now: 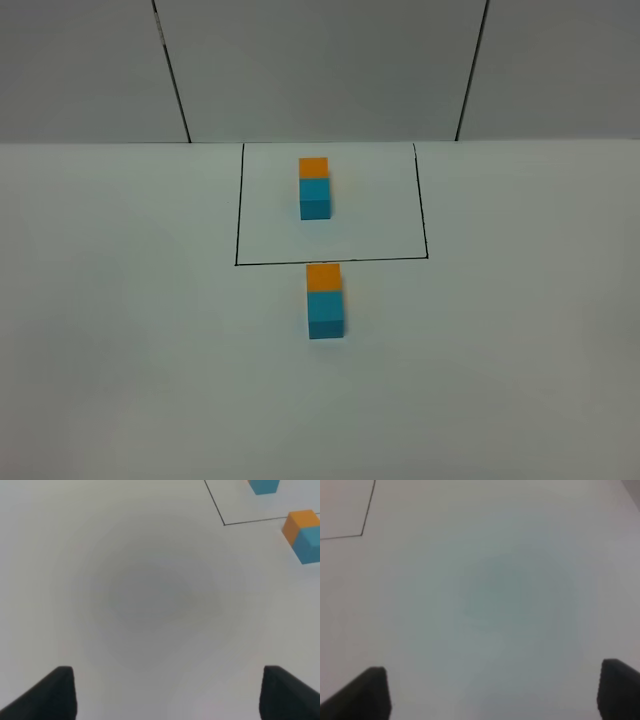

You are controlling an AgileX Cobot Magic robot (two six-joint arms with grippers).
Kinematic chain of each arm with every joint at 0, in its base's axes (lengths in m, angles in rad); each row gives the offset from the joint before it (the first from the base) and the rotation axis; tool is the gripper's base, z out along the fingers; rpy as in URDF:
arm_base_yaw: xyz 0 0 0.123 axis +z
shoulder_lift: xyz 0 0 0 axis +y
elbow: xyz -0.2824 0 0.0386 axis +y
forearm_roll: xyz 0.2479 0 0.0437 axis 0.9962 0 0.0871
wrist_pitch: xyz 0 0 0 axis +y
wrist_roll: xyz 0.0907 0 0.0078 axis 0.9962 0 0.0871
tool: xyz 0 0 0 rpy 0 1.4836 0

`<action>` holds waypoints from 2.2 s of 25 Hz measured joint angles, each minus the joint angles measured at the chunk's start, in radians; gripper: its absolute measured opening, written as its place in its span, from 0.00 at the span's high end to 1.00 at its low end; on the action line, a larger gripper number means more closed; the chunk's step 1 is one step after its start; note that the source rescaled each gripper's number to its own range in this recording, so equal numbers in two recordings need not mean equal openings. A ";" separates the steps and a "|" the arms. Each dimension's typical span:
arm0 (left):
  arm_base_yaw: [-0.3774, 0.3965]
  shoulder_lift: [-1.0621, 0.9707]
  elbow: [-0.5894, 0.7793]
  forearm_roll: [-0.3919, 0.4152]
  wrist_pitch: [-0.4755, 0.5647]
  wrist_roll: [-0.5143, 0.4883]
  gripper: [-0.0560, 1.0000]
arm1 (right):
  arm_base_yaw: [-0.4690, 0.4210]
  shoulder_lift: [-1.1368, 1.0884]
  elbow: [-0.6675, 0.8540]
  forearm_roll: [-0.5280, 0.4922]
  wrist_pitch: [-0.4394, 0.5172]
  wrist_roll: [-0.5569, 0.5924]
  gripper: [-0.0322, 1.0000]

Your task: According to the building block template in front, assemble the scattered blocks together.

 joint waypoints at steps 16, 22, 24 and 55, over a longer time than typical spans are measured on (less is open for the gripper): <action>0.000 0.000 0.000 0.000 0.000 0.000 0.30 | -0.031 0.000 0.000 0.000 0.000 0.000 0.29; 0.000 0.000 0.000 0.000 0.000 0.000 0.30 | -0.031 0.000 0.000 0.000 0.000 0.000 0.29; 0.000 0.000 0.000 0.000 0.000 0.000 0.30 | -0.031 0.000 0.000 0.000 0.000 0.000 0.29; 0.000 0.000 0.000 0.000 0.000 0.001 0.30 | -0.031 0.000 0.000 0.014 -0.002 -0.088 0.29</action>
